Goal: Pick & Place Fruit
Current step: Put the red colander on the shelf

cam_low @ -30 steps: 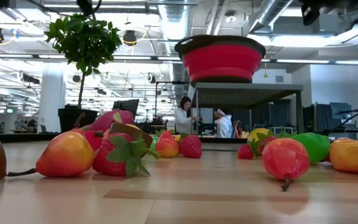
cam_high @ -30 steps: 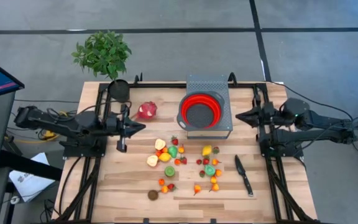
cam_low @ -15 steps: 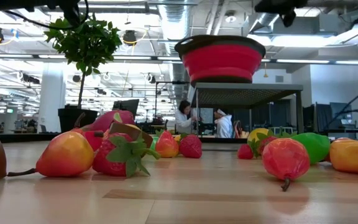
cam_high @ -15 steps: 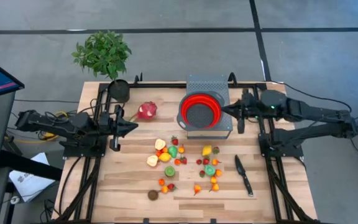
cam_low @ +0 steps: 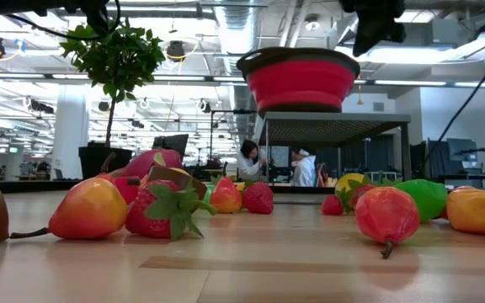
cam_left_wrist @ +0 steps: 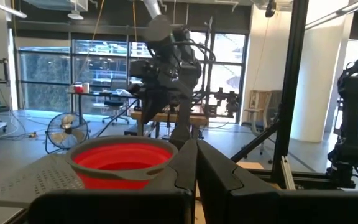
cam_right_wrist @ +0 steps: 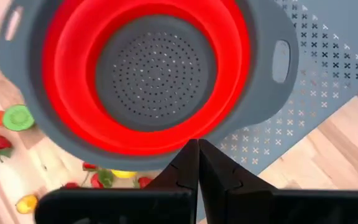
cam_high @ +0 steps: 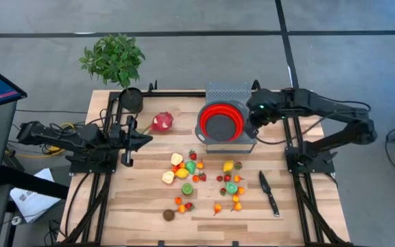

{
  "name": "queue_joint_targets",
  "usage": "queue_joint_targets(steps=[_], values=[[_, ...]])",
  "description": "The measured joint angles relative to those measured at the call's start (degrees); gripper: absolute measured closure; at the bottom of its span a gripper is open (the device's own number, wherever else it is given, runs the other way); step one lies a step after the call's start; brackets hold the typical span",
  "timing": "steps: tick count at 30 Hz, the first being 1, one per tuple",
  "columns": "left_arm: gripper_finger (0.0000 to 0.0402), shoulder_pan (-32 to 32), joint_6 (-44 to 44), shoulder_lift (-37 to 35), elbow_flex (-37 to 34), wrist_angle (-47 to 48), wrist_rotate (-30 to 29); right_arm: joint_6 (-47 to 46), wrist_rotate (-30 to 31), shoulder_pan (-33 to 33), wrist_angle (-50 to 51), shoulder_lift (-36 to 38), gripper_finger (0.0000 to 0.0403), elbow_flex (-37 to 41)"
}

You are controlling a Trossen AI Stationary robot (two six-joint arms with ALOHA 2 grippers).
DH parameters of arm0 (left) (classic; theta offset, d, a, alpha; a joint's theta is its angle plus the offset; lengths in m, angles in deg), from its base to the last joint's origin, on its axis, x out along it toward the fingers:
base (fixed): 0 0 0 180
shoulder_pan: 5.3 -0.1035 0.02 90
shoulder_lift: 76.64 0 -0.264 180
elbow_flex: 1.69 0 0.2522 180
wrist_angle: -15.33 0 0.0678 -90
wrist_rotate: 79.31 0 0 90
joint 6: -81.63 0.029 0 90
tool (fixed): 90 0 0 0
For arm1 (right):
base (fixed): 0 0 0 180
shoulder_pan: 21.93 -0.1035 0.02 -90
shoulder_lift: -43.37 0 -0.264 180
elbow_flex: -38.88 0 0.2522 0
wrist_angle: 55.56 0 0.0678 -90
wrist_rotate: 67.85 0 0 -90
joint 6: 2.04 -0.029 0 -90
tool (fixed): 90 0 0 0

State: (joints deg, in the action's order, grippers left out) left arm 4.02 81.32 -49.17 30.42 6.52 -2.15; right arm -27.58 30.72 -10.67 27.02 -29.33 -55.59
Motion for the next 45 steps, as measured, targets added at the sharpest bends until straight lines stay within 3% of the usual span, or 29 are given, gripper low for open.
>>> queue_joint_targets(steps=[8, 18, 23, 28, 45], values=[[0.0399, -0.02, 0.01, 0.0, 0.0, -0.25, -0.71, -6.24, -3.37, 3.08, 8.55, -6.35, 0.0382, -5.1], [0.0399, -0.02, -0.58, 0.0, 0.0, -0.25, -0.74, -9.23, -5.78, 4.46, 15.4, -10.15, 0.0224, -8.09], [0.0399, -0.02, -0.6, 0.0, 0.0, -0.22, -0.74, -9.22, -5.94, 4.55, 14.87, -10.06, 0.0175, -11.3], [0.0399, -0.02, -0.59, 0.0, 0.0, -0.22, -0.74, -10.7, -7.06, 6.46, 13.09, -10.06, 0.0172, -11.52], [0.0399, -0.02, -0.58, 0.0, -0.02, -0.17, -0.79, -10.71, -10.59, 10.71, 3.63, -10.06, 0.0222, -1.5]])
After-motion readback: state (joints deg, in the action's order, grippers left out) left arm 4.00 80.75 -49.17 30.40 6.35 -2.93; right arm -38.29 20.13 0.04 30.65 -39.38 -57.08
